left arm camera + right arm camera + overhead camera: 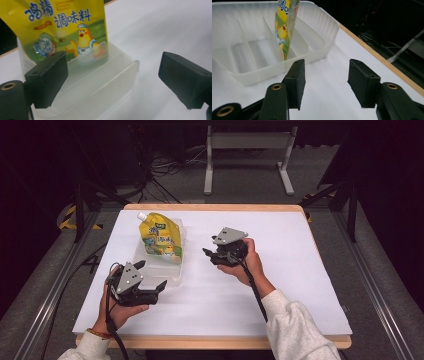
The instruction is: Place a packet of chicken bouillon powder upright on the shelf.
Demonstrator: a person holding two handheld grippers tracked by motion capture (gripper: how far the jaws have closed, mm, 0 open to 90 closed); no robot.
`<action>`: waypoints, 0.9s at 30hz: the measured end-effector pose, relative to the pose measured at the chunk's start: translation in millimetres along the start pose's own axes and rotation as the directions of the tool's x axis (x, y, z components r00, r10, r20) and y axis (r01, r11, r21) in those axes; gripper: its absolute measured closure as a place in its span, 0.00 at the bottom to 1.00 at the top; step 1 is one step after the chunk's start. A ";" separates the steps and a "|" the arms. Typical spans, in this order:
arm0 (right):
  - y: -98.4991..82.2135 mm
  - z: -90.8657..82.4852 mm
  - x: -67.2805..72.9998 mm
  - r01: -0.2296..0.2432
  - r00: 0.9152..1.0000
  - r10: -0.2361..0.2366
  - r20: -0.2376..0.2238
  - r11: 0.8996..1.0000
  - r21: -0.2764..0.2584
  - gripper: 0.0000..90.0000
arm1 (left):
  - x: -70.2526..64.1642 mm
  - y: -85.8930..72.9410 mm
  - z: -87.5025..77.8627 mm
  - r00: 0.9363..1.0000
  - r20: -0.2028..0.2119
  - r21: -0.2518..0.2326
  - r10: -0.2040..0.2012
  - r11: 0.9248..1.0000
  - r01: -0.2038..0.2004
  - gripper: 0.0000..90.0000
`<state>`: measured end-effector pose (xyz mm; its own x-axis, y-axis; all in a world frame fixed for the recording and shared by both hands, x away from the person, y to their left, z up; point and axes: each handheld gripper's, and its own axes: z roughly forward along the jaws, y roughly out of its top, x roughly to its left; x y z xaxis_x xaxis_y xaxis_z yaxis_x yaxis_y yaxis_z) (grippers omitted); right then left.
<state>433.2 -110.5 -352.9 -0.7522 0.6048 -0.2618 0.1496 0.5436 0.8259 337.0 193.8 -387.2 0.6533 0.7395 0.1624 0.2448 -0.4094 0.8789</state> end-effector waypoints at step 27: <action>-41.2 -51.2 -22.7 0.003 0.999 -0.007 0.038 0.995 0.099 0.43 | -35.7 -3.4 13.9 0.991 0.094 0.053 0.097 0.993 -0.102 0.09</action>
<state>411.2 -176.4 -355.4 -0.7284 0.6226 -0.2859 0.2102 0.6002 0.7717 322.8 161.3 -402.2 0.7382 0.6430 0.2040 0.2145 -0.5104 0.8328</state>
